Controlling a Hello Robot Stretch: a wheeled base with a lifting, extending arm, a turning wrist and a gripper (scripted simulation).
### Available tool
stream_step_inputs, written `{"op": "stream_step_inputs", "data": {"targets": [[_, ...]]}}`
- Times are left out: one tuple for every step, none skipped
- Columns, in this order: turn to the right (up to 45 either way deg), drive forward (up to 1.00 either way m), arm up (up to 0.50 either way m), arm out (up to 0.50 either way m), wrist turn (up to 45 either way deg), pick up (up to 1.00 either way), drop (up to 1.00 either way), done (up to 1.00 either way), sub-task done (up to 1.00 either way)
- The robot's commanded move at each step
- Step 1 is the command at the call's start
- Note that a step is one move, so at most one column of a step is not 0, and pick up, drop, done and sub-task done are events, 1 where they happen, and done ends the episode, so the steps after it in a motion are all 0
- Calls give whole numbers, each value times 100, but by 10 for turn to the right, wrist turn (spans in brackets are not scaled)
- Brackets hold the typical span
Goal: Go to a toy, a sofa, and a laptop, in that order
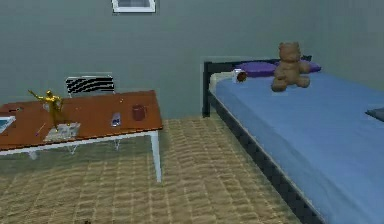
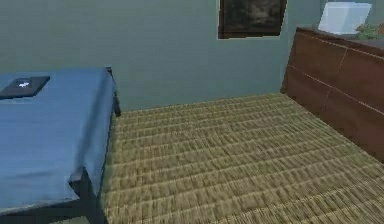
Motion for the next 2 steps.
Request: {"op": "stream_step_inputs", "data": {"targets": [[60, 0, 0, 0, 0, 0, 0, 0, 0], [0, 70, 0, 0, 0, 0, 0, 0, 0]]}}
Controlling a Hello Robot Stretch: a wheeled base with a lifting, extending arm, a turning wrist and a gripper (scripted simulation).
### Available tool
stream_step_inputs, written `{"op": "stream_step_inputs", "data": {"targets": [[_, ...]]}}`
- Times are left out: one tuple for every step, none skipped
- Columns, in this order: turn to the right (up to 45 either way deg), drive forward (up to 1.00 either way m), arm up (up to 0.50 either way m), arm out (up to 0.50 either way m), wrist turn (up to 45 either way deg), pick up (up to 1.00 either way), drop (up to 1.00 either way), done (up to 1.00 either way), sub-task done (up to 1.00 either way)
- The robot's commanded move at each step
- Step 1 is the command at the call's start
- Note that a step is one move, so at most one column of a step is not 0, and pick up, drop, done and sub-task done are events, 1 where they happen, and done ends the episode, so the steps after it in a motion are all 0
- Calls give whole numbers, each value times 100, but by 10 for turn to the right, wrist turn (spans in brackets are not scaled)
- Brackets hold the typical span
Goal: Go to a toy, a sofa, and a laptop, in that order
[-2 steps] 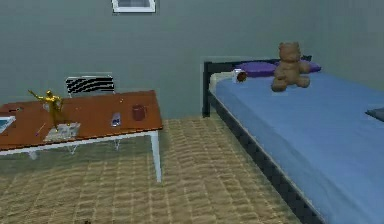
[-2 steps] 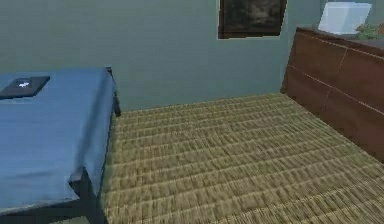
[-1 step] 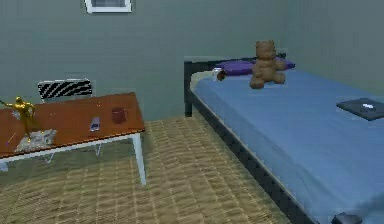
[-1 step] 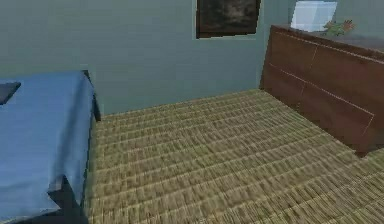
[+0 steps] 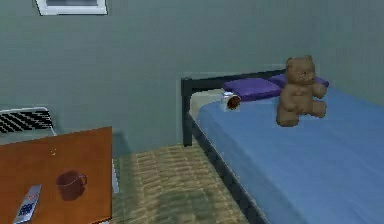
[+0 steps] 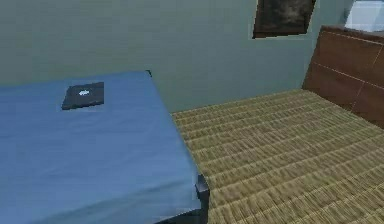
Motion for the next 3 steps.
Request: {"op": "stream_step_inputs", "data": {"targets": [[270, 0, 0, 0, 0, 0, 0, 0, 0], [0, 0, 0, 0, 0, 0, 0, 0, 100], [450, 0, 0, 0, 0, 0, 0, 0, 0]]}}
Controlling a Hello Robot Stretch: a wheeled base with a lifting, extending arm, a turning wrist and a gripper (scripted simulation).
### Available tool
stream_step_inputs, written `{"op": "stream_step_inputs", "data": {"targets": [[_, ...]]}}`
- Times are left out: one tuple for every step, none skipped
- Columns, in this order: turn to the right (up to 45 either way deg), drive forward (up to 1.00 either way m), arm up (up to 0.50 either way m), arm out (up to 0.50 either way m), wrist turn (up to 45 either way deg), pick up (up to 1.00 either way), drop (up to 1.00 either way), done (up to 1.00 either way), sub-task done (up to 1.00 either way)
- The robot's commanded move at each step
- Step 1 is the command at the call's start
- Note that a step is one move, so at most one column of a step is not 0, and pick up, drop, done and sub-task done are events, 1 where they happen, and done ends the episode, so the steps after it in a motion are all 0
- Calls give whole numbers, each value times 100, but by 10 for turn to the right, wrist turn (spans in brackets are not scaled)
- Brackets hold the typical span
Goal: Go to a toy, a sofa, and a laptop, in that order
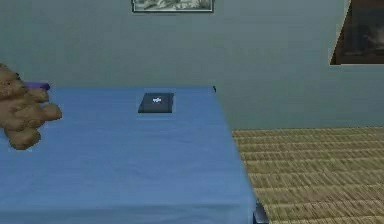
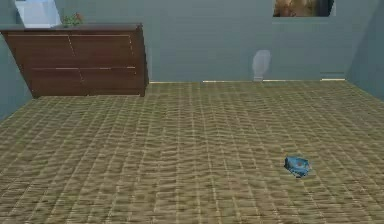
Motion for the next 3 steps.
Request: {"op": "stream_step_inputs", "data": {"targets": [[450, 0, 0, 0, 0, 0, 0, 0, 0], [450, 0, 0, 0, 0, 0, 0, 0, 0], [90, 0, 0, 0, 0, 0, 0, 0, 0]]}}
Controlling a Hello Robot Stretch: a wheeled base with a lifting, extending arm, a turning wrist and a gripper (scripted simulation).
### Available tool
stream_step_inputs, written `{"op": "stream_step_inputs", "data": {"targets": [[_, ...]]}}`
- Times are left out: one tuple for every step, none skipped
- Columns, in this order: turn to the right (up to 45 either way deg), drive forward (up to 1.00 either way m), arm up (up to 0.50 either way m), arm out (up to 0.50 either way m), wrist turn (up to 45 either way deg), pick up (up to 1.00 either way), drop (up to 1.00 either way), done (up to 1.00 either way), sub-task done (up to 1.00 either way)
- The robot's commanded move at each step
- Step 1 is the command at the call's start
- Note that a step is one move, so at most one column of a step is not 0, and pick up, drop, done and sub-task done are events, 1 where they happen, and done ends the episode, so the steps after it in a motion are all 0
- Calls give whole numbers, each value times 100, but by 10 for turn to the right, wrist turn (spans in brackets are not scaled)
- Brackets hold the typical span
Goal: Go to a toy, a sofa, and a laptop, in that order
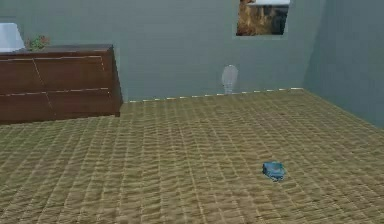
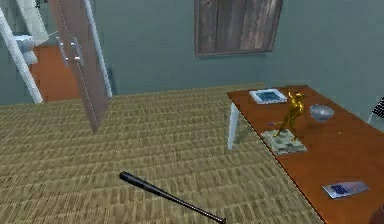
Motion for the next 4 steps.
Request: {"op": "stream_step_inputs", "data": {"targets": [[0, 100, 0, 0, 0, 0, 0, 0, 0], [0, 50, 0, 0, 0, 0, 0, 0, 0], [330, 0, 0, 0, 0, 0, 0, 0, 0], [0, 30, 0, 0, 0, 0, 0, 0, 0]]}}
